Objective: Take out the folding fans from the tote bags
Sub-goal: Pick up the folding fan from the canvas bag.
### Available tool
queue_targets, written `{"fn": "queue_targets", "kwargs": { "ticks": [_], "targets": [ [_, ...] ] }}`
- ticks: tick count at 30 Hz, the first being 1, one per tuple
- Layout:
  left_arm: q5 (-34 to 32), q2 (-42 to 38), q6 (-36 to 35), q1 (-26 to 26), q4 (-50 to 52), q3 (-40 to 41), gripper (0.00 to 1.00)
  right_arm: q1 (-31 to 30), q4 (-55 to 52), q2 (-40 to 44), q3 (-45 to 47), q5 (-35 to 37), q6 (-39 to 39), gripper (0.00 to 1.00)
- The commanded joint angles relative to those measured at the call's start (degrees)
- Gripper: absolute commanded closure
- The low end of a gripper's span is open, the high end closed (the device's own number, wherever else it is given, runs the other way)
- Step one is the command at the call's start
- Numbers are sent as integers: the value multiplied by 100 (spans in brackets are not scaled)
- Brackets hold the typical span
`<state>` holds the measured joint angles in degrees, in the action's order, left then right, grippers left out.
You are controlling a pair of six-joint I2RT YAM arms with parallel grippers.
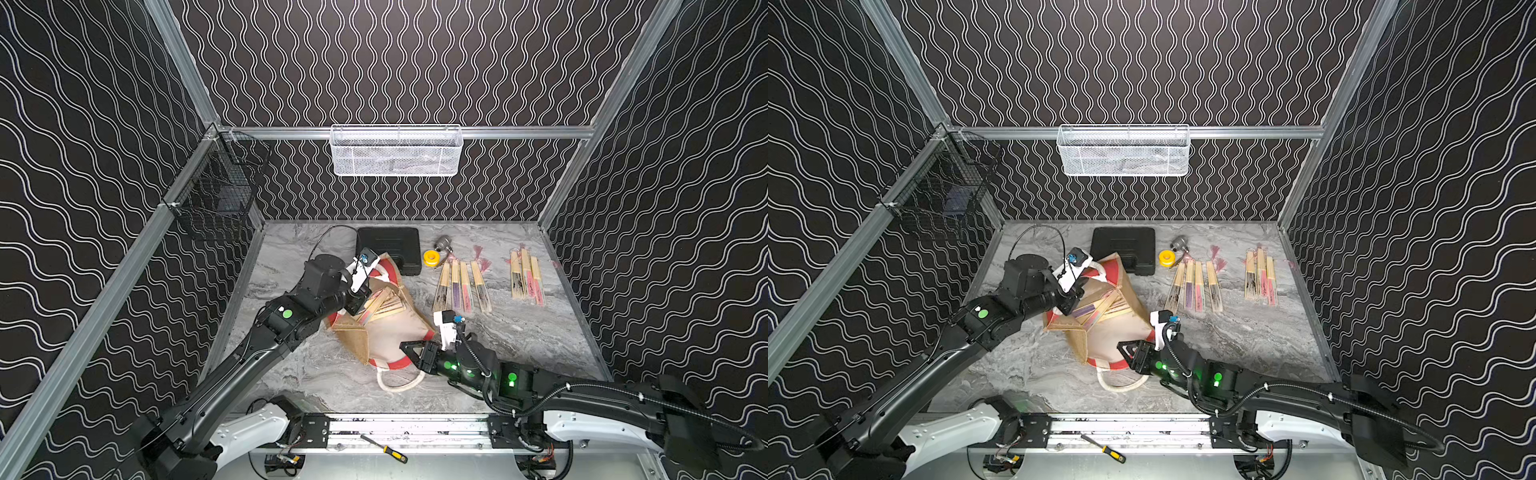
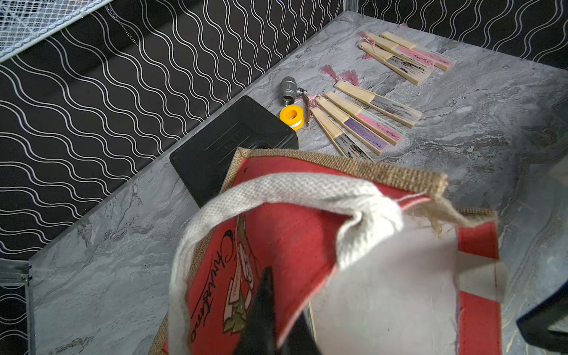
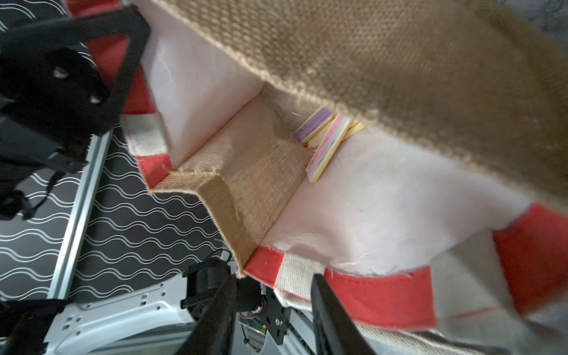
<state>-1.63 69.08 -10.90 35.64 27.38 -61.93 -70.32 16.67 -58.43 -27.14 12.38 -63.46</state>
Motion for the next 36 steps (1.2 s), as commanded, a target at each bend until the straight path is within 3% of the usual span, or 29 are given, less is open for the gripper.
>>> {"fn": "queue_targets", "kwargs": {
  "ticks": [1,7,13,17,20,23,30,36],
  "targets": [
    [171,-79,-35,-5,-173,-68,100,-25,372,-380,-181,420,-33,58],
    [284,-113,7,-7,-153,-99,100,-217,472,-1416,-670,909,506,61],
    [268,-94,10,-4,-124,-130,100,-668,1197,-2001,-757,1642,2565,61],
    [276,-95,9,-4,-110,-128,100,-743,1282,-2363,-846,1413,3942,60],
    [286,-96,9,-7,-110,-136,100,-792,883,-2740,-1083,1495,4522,59],
    [288,-105,17,-4,-110,-130,100,-771,277,-3060,-1380,2030,4177,59],
    [373,-98,18,-10,-105,-146,100,-602,-581,-3627,-2270,2014,3356,53],
    [429,-115,10,-5,-106,-150,100,-73,-1112,-4082,-2898,1333,2602,52]
  ]
}}
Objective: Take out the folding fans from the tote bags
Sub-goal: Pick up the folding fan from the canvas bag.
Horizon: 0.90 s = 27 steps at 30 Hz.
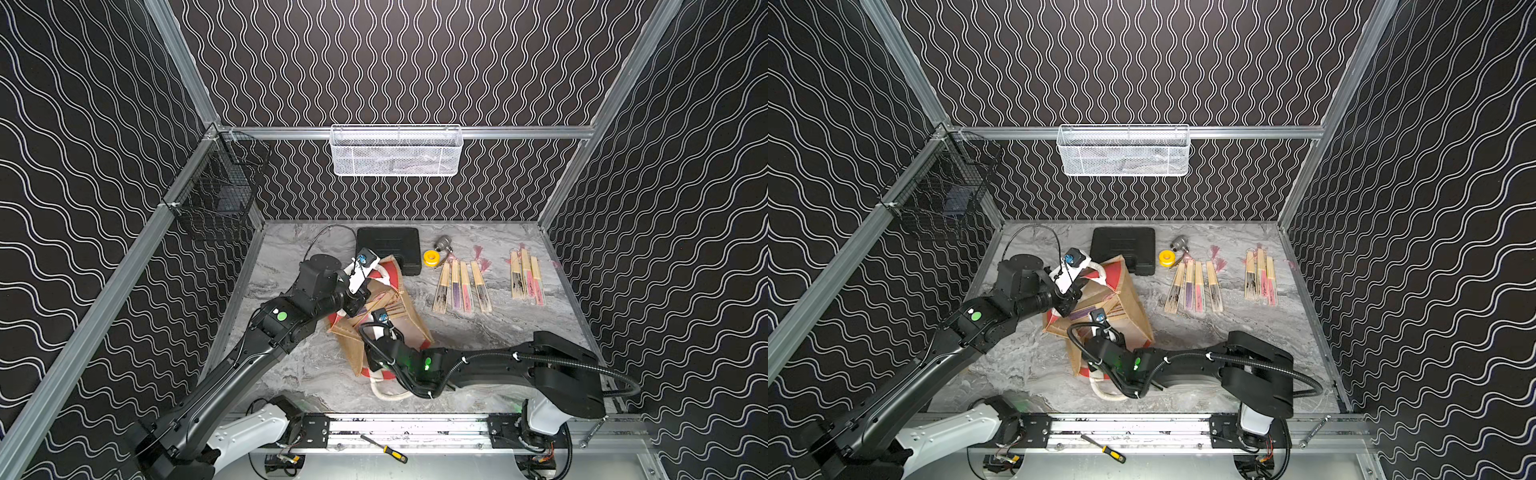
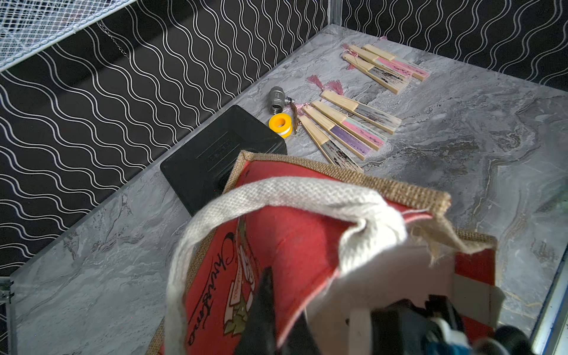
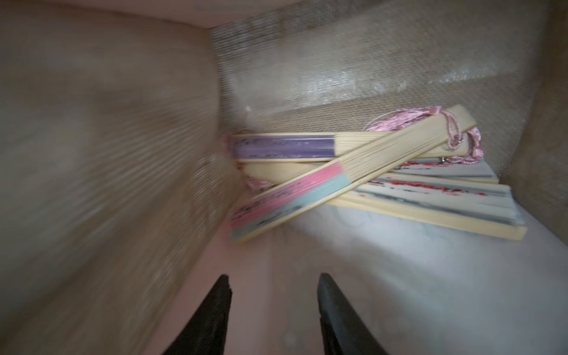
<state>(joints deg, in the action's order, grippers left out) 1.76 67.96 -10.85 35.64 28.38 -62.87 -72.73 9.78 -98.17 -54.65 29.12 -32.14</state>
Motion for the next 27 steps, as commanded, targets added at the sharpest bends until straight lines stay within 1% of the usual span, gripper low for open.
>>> {"fn": "queue_targets", "kwargs": {
  "ticks": [1,5,12,14,22,27],
  "targets": [
    [124,-4,4,-5,-205,-51,100,234,-429,-164,-207,-439,-536,52],
    [170,-17,4,-4,-214,-48,100,510,-710,-406,-673,-655,-804,50],
    [180,10,4,-9,-210,-37,100,985,-95,-595,-748,-1817,-1777,48],
    [168,9,1,-7,-219,-31,100,1074,-57,-608,-736,-1890,-2154,47],
    [187,40,-5,-7,-223,-31,100,1309,591,-541,-355,-2381,-3075,48],
    [191,41,0,-5,-231,-32,100,1336,811,-558,-283,-2465,-3361,48]
  ]
}}
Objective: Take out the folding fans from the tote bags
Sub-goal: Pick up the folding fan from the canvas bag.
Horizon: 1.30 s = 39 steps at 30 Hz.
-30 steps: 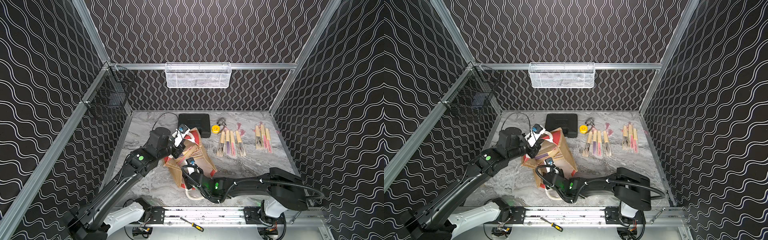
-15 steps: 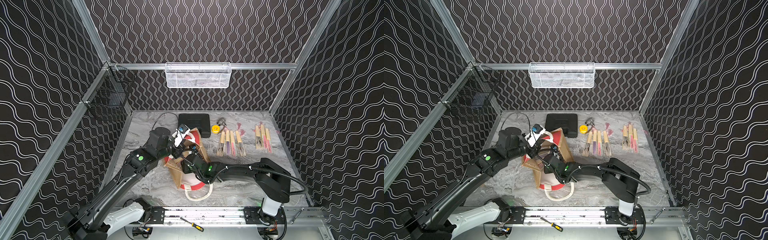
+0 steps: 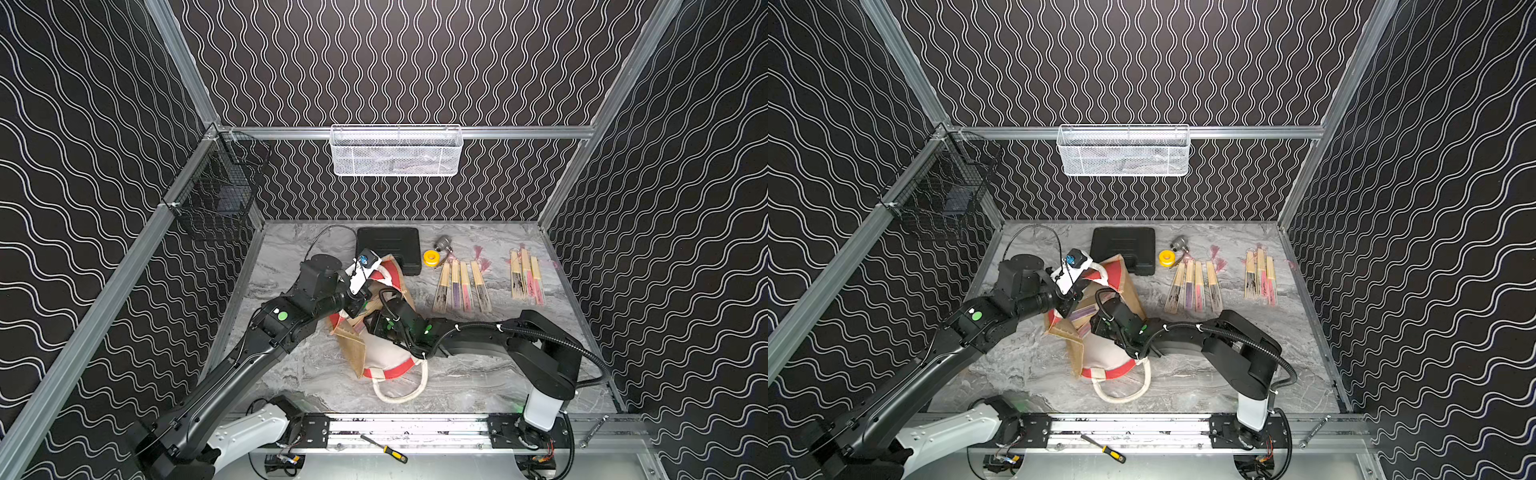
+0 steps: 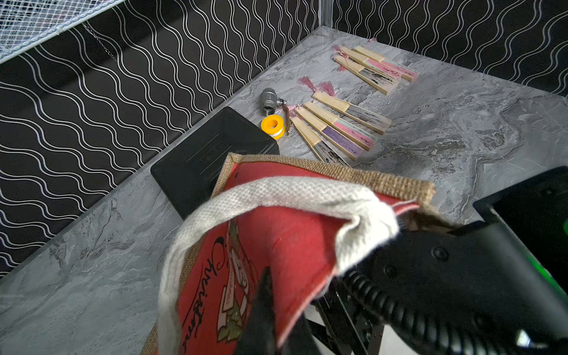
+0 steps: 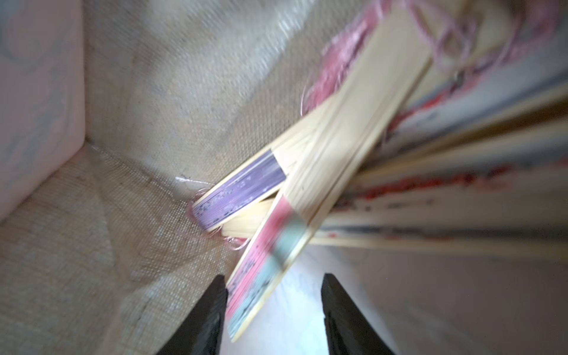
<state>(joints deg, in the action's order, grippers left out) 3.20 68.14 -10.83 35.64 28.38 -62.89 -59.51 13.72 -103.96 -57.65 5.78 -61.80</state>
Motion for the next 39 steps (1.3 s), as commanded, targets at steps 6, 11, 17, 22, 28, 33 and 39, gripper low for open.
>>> {"fn": "queue_targets", "kwargs": {
  "ticks": [6,11,17,22,28,33,39],
  "targets": [
    [60,26,2,-6,-232,-26,100,113,829,-231,12,-524,-674,49],
    [68,42,2,-7,-231,-22,100,141,898,-436,-48,-664,-953,51],
    [84,51,2,-5,-228,-29,100,200,1285,-748,-113,-929,-1151,55],
    [100,51,2,-4,-235,-16,100,246,1698,-785,-106,-1114,-1223,68],
    [111,56,2,-7,-232,-24,100,255,1788,-770,-156,-1166,-1272,83],
    [98,32,2,-3,-251,2,100,265,1735,-694,-65,-1225,-1085,94],
    [52,19,2,-1,-246,1,100,263,1535,-72,425,-928,-831,100]
  ]
}}
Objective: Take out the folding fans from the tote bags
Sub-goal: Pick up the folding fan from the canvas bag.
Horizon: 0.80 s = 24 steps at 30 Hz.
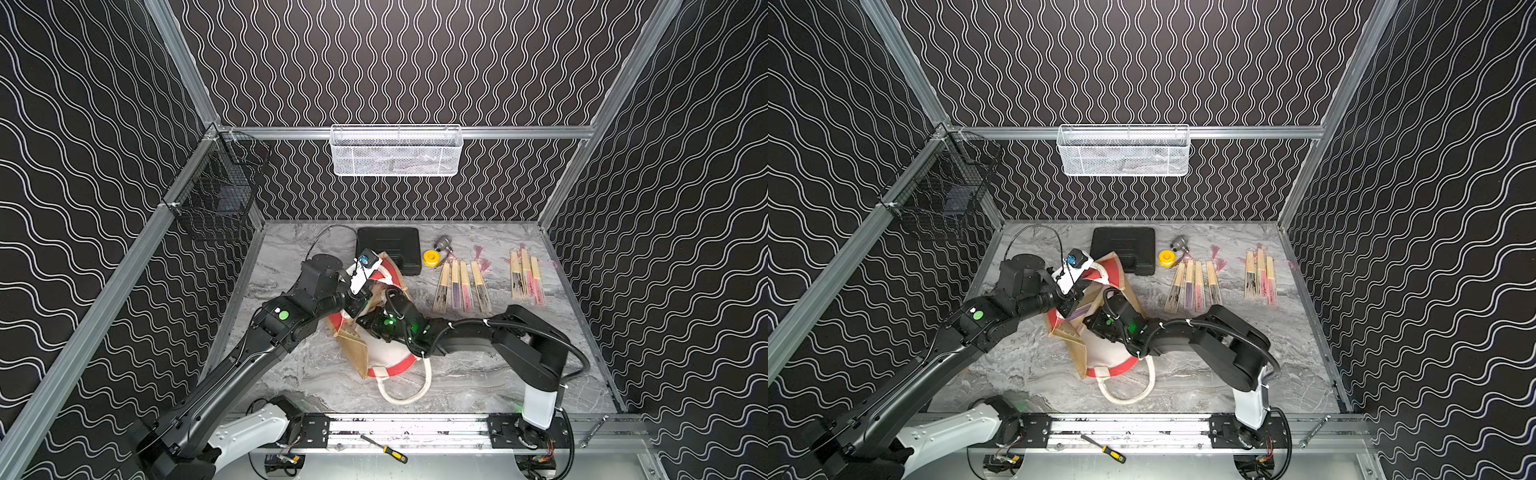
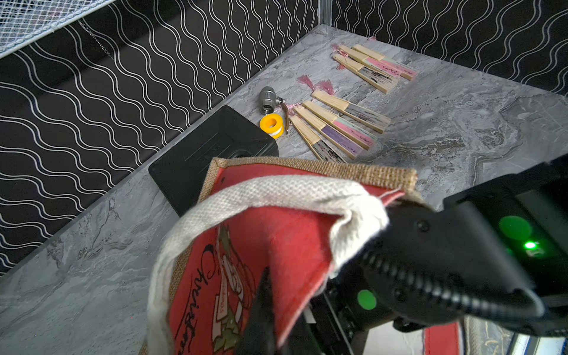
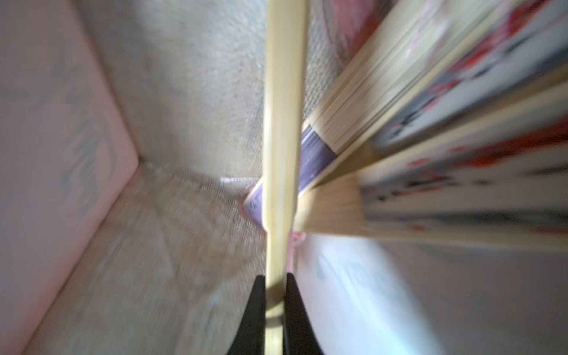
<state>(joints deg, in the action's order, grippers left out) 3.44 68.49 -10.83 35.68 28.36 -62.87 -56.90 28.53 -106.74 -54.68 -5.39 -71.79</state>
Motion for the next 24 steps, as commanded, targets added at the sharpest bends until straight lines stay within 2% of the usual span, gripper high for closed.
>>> {"fn": "queue_targets", "kwargs": {
  "ticks": [1,16,24],
  "targets": [
    [16,-30,1,0,-246,-4,100,-4,-30,313,149,196,260,100],
    [-11,-39,-7,-4,-265,2,100,-5,-1299,1493,611,390,1290,100],
    [-77,-45,26,0,-280,6,100,-57,-1168,2111,853,344,2232,100]
  ]
}}
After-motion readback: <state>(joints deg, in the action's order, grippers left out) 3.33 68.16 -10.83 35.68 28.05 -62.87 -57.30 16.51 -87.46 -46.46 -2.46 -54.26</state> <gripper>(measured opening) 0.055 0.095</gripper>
